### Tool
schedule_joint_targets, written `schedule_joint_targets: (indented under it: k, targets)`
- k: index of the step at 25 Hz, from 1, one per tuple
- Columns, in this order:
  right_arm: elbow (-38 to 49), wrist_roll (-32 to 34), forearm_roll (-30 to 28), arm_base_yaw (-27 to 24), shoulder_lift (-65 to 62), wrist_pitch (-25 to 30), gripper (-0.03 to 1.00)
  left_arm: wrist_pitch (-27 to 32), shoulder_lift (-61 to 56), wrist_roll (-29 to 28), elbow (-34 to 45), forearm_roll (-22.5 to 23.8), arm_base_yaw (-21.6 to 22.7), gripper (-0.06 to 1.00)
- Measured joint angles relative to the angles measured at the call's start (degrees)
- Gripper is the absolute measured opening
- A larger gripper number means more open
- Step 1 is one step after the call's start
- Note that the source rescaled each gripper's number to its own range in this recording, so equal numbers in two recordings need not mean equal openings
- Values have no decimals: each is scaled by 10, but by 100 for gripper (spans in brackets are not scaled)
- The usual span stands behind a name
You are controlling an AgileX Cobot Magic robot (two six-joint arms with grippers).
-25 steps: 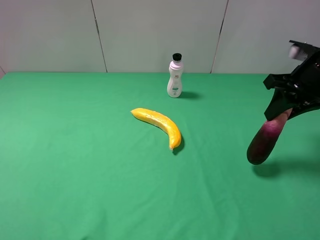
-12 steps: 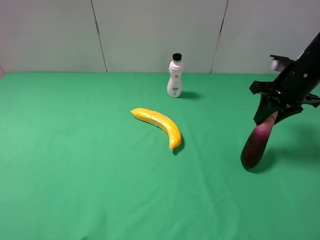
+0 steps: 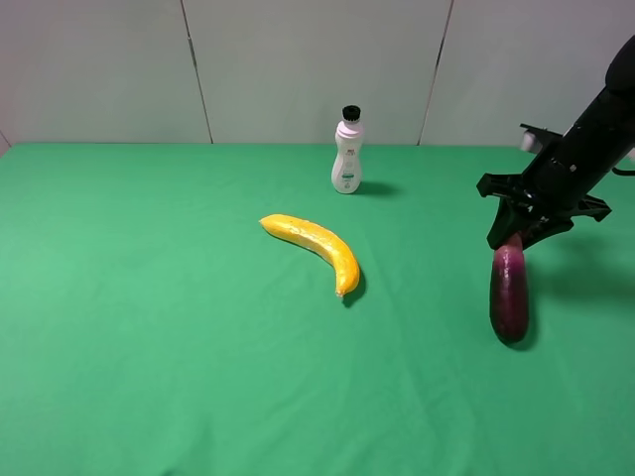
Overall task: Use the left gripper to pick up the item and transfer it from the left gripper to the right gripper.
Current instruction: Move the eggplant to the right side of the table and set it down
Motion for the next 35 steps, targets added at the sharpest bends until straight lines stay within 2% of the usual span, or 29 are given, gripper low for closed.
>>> schedule_joint_targets:
  k: [6, 14, 31, 32, 35]
  targets:
    - [0, -4, 0, 0, 26, -61, 1, 0, 0, 0, 0, 0, 0, 97]
    - [1, -10, 1, 0, 56, -102, 1, 0, 0, 0, 0, 0, 0, 97]
    - [1, -30, 20, 0, 56, -103, 0, 0, 0, 0, 0, 0, 0, 97]
    - [1, -30, 22, 0, 56, -103, 7, 0, 0, 0, 0, 0, 0, 97]
    - [1, -30, 27, 0, 56, -103, 71, 0, 0, 0, 0, 0, 0, 97]
